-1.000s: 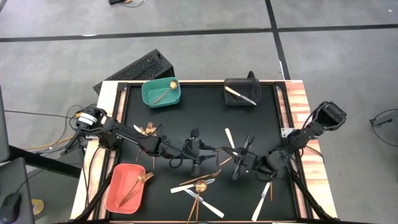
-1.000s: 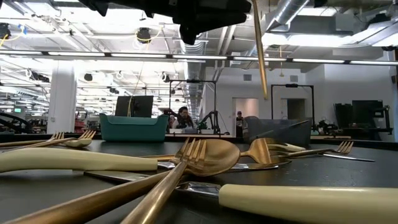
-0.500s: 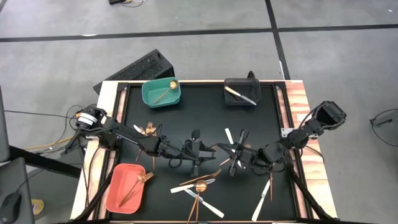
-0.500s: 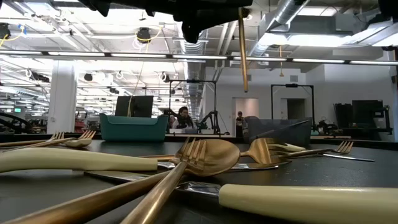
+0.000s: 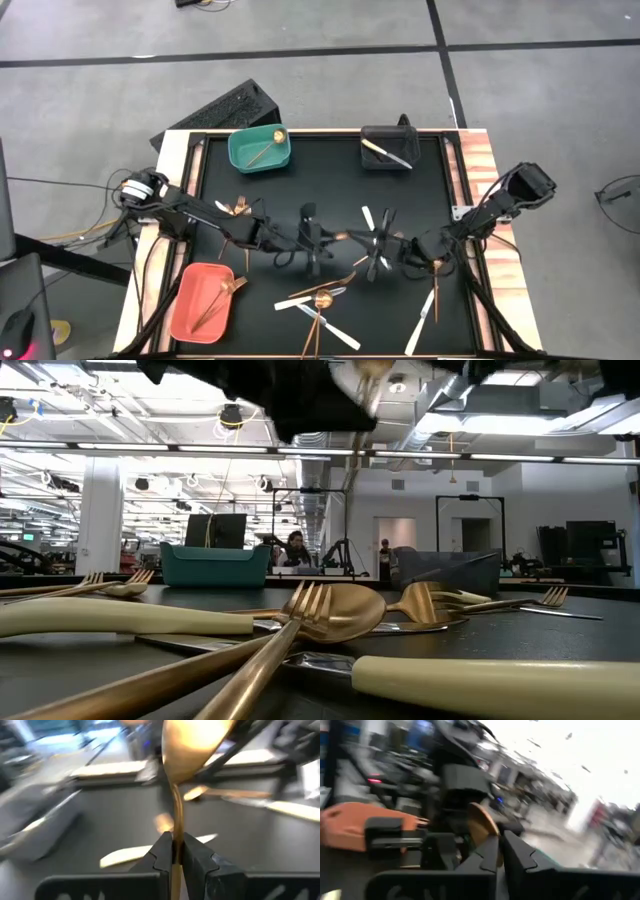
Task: Sort silverware by color (type)
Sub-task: Put the gold spoon into the green bin, then put the yellow knife into the black bin
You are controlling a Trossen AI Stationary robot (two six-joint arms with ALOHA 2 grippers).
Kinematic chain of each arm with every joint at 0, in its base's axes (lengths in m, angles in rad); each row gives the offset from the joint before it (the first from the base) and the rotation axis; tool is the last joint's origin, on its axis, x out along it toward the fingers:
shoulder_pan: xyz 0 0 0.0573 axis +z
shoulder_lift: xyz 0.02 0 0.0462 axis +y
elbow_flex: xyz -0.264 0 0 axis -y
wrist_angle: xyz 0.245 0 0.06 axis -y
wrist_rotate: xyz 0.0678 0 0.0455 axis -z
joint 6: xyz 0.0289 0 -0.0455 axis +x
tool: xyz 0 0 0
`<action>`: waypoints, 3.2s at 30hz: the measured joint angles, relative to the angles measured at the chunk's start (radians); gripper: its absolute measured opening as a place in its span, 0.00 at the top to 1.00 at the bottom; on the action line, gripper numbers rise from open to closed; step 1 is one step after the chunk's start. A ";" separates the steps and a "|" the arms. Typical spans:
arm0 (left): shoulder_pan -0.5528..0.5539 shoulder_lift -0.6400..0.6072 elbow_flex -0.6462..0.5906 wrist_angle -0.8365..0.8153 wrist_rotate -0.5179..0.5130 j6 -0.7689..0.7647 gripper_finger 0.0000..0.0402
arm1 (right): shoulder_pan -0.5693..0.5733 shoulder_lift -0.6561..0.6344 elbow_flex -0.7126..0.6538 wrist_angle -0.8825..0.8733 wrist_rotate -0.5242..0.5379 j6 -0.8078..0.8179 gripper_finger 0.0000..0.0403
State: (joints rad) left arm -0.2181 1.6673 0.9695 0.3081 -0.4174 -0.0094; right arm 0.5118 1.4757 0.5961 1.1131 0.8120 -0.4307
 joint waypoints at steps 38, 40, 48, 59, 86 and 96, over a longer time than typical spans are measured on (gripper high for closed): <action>0.937 -0.076 0.122 -0.829 -0.032 0.329 0.79 | -0.238 0.002 0.002 -0.482 0.181 0.531 0.58; 0.929 -0.076 0.122 -0.831 -0.033 0.311 0.74 | -0.239 0.002 0.002 -0.486 0.181 0.544 0.58; 0.843 -0.079 0.122 -0.826 0.042 0.192 0.66 | -0.239 0.002 0.002 -0.526 0.173 0.636 0.58; 0.594 -0.079 0.122 -0.688 0.109 0.116 0.66 | -0.232 0.002 0.002 -0.532 0.072 0.643 0.58; 0.206 -0.076 -0.064 -0.139 0.102 -0.065 0.65 | -0.189 0.002 0.002 -0.558 -0.196 0.733 0.58; 0.198 -0.057 -0.169 -0.031 0.100 -0.134 0.65 | -0.180 0.002 0.002 -0.594 -0.243 0.801 0.58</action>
State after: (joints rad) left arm -0.0205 1.6102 0.8004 0.2770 -0.3177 -0.1438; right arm 0.3316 1.4773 0.5976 0.5190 0.5691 0.3704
